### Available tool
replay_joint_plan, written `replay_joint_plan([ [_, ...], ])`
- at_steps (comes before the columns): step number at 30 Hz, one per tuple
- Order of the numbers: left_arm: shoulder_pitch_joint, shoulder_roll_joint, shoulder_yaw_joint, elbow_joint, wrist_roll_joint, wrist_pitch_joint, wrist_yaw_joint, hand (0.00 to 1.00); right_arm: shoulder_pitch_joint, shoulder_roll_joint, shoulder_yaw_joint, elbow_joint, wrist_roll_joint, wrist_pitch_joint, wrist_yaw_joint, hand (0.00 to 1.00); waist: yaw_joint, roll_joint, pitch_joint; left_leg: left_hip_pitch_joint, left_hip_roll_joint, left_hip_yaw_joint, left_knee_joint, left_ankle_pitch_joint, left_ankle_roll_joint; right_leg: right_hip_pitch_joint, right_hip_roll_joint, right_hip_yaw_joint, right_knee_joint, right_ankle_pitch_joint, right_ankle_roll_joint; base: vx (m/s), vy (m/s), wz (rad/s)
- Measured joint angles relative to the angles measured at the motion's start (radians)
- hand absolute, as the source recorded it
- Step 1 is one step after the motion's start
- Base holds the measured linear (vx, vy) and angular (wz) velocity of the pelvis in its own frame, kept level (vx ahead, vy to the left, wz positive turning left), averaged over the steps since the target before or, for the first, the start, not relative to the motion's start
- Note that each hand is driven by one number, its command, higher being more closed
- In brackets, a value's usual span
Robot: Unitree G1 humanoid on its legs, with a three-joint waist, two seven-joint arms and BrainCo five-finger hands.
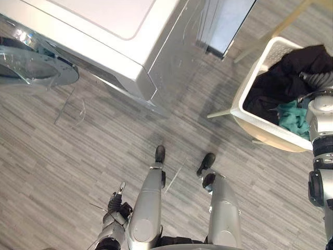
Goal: Pick up the laundry basket with both hands and put the clothes into the washing machine.
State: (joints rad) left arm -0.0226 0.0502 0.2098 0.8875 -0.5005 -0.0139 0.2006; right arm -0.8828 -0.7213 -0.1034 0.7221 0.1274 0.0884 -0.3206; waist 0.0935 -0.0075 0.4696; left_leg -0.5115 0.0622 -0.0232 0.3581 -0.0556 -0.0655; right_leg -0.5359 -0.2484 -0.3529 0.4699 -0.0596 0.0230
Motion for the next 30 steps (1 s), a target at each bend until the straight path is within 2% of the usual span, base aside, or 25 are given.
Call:
replay_joint_plan([
  [3, 0.014, 0.003, 0.001, 0.017, 0.0, 0.01, 0.001, 0.0, 0.051, 0.026, -0.063, -0.118, 0.018, -0.001, -0.013, 1.0, 0.0, -0.01, -0.037, 0.075, -0.006, 0.0, -0.04, 0.006, -0.003, 0.06, -0.01, -0.004, -0.003, -0.014, 0.003, 0.04, -0.001, 0.06],
  [7, 0.044, -0.004, 0.038, 0.016, -0.006, 0.031, 0.002, 0.0, 0.192, 0.068, -0.146, -0.374, 0.028, -0.002, -0.037, 1.0, -0.001, -0.016, -0.102, 0.172, -0.014, -0.003, -0.109, 0.015, -0.003, 0.14, -0.019, -0.019, -0.02, -0.034, 0.014, 0.06, 0.006, 0.09],
  [11, 0.095, -0.004, 0.108, -0.024, -0.015, 0.05, 0.02, 0.0, 0.41, 0.132, -0.242, -0.63, 0.024, -0.008, -0.051, 1.0, -0.006, -0.036, -0.201, 0.268, -0.019, -0.009, -0.173, 0.019, -0.005, 0.221, -0.027, -0.042, -0.037, -0.063, 0.033, 0.13, -0.016, 0.12],
  [13, 0.117, -0.005, 0.162, -0.121, -0.039, 0.055, 0.036, 0.0, 0.509, 0.156, -0.284, -0.732, 0.017, -0.012, -0.051, 1.0, -0.006, -0.036, -0.238, 0.305, -0.023, -0.014, -0.187, 0.019, -0.005, 0.265, -0.03, -0.058, -0.05, -0.071, 0.038, 0.14, -0.012, 0.16],
  [14, 0.143, -0.002, 0.213, -0.263, -0.05, 0.05, 0.056, 0.0, 0.581, 0.183, -0.314, -0.816, -0.003, -0.018, -0.049, 1.0, -0.005, -0.038, -0.273, 0.326, -0.023, -0.012, -0.196, 0.018, -0.004, 0.293, -0.029, -0.066, -0.063, -0.073, 0.042, 0.1, 0.006, 0.1],
  [17, 0.154, 0.009, 0.293, -0.509, -0.075, 0.039, 0.093, 0.0, 0.643, 0.228, -0.339, -0.912, -0.033, -0.028, -0.047, 1.0, -0.005, -0.036, -0.31, 0.37, -0.021, 0.0, -0.21, 0.014, -0.001, 0.339, -0.021, -0.068, -0.093, -0.072, 0.045, 0.09, 0.003, -0.04],
  [19, 0.153, 0.02, 0.352, -0.72, -0.059, 0.003, 0.126, 0.0, 0.676, 0.272, -0.352, -0.952, -0.057, -0.049, -0.045, 1.0, -0.005, -0.031, -0.36, 0.409, -0.012, 0.011, -0.22, -0.001, 0.002, 0.381, 0.003, -0.057, -0.131, -0.064, 0.053, 0.07, -0.003, -0.2],
  [21, 0.149, 0.033, 0.371, -0.833, -0.027, -0.016, 0.155, 0.0, 0.685, 0.294, -0.353, -0.958, -0.058, -0.063, -0.045, 1.0, -0.007, -0.024, -0.405, 0.438, -0.006, 0.027, -0.22, -0.014, 0.005, 0.415, 0.016, -0.049, -0.165, -0.055, 0.056, 0.07, 0.015, -0.24],
  [23, 0.145, 0.031, 0.371, -0.914, -0.025, -0.019, 0.177, 0.0, 0.685, 0.304, -0.354, -0.974, -0.058, -0.069, -0.042, 1.0, -0.021, -0.015, -0.431, 0.461, -0.004, 0.037, -0.22, -0.024, 0.01, 0.443, 0.025, -0.038, -0.191, -0.044, 0.062, 0.05, 0.025, -0.19],
  [26, 0.138, 0.032, 0.325, -1.038, 0.023, -0.021, 0.188, 0.0, 0.685, 0.33, -0.348, -0.999, -0.055, -0.082, -0.019, 1.0, -0.022, -0.009, -0.454, 0.493, 0.001, 0.056, -0.22, -0.037, 0.011, 0.468, 0.039, -0.003, -0.219, -0.029, 0.063, 0.02, 0.035, -0.31],
  [28, 0.121, 0.033, 0.22, -1.122, -0.013, -0.042, 0.186, 0.0, 0.683, 0.342, -0.338, -1.005, -0.033, -0.084, 0.001, 1.0, -0.023, -0.007, -0.474, 0.508, 0.0, 0.08, -0.224, -0.04, 0.014, 0.474, 0.048, 0.023, -0.243, -0.012, 0.066, 0.0, 0.042, -0.32],
  [30, 0.105, 0.036, 0.132, -1.163, -0.015, -0.042, 0.167, 0.0, 0.682, 0.352, -0.31, -1.005, -0.012, -0.084, 0.015, 1.0, -0.025, -0.006, -0.481, 0.525, -0.001, 0.099, -0.233, -0.041, 0.015, 0.482, 0.056, 0.044, -0.261, 0.002, 0.064, -0.02, 0.037, -0.38],
])
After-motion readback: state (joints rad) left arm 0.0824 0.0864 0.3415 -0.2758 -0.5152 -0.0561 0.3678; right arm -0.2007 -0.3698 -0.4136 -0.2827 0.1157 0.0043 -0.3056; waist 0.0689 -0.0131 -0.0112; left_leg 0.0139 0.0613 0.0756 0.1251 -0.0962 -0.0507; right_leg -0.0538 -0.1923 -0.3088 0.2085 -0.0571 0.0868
